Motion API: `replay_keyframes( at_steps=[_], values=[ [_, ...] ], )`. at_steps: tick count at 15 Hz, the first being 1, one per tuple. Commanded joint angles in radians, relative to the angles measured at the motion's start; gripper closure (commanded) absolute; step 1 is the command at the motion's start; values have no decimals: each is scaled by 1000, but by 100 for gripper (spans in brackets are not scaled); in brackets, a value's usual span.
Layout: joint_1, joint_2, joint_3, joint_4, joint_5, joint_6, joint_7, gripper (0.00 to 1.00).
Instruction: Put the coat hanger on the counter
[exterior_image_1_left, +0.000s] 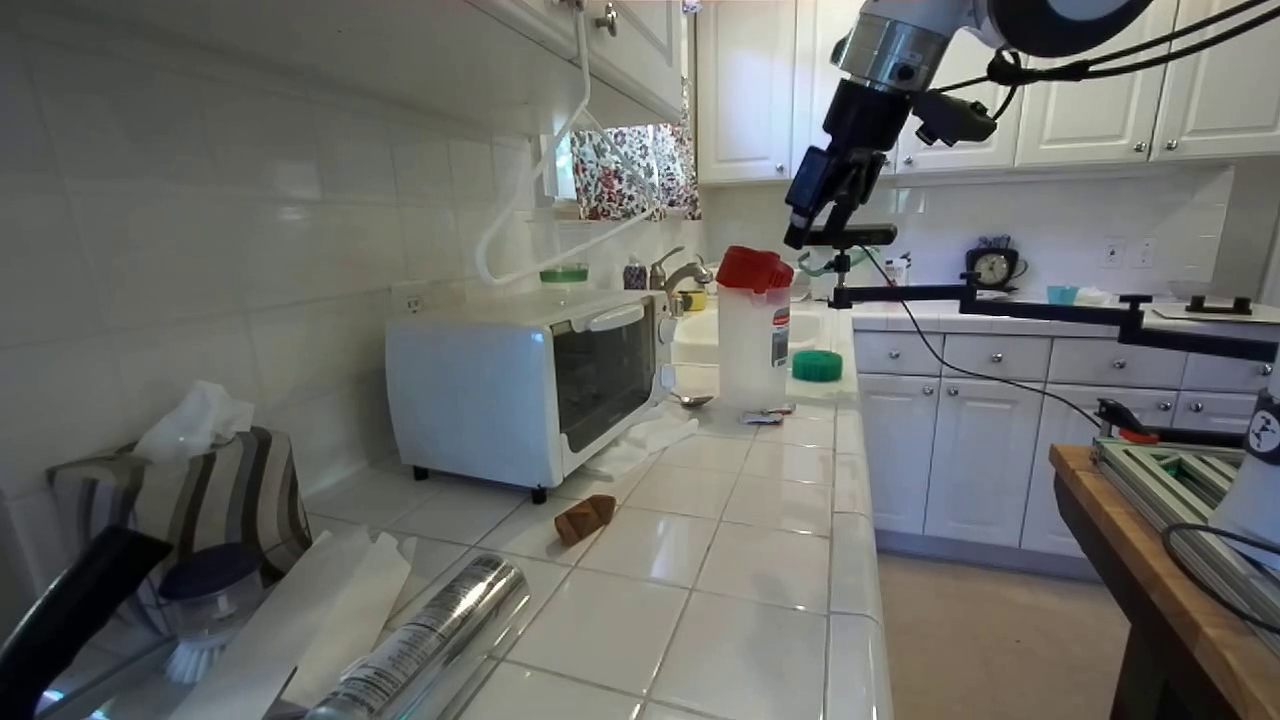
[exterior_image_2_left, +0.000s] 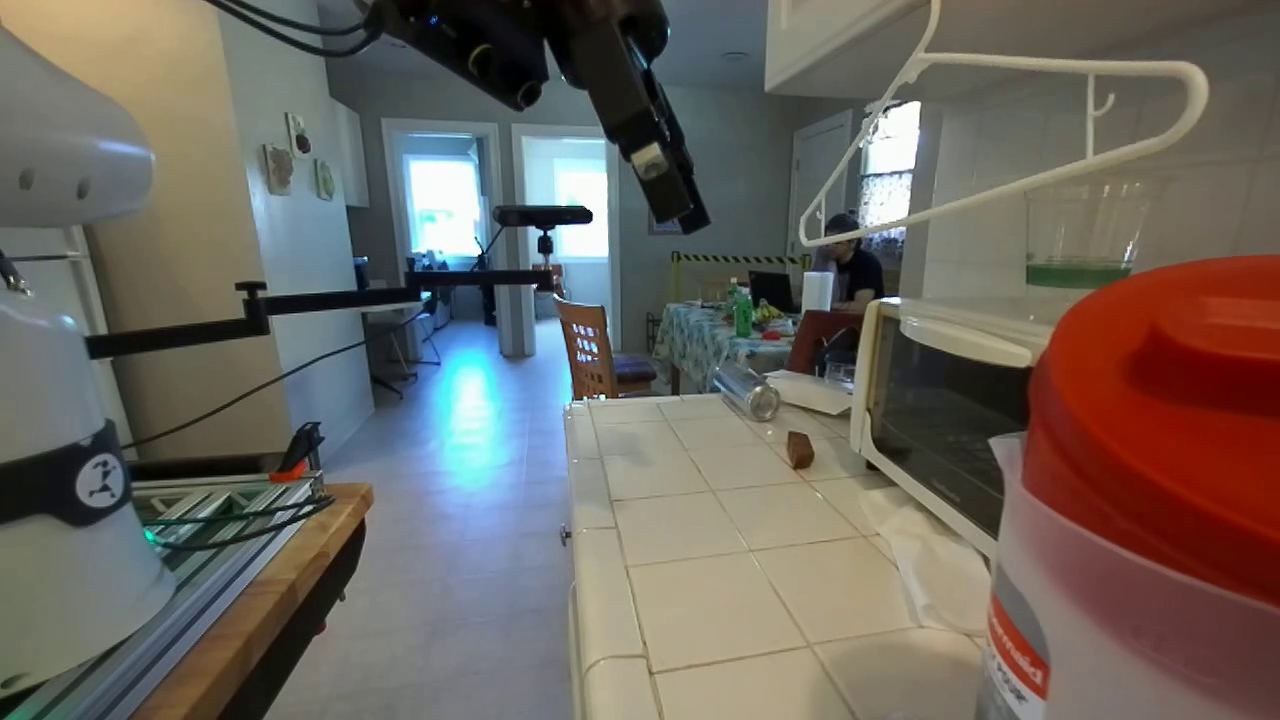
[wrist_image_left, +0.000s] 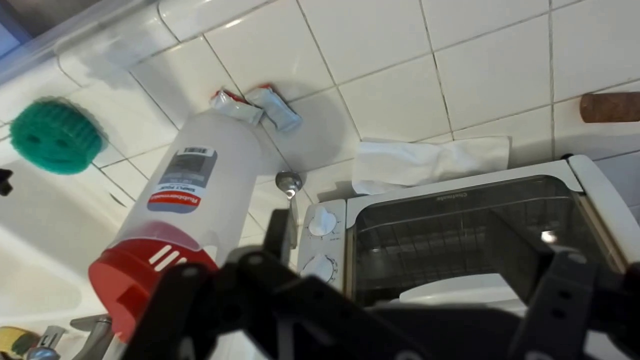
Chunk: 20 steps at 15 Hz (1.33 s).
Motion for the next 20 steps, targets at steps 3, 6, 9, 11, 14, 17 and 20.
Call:
replay_keyframes(
  at_steps=[3, 6, 9, 11, 14, 17, 20],
  values=[
    [16, -2, -18, -7, -2, 25, -3, 0],
    [-112, 27, 46, 4, -110, 109, 137, 0],
    [-180, 73, 43, 16, -145, 240, 177, 0],
    [-214, 119, 50, 27, -158, 334, 151, 0],
    [-194, 202, 34, 48, -167, 455, 71, 0],
    [-219, 185, 64, 39, -191, 439, 100, 0],
    [-307, 191, 127, 65, -244, 439, 115, 0]
  ],
)
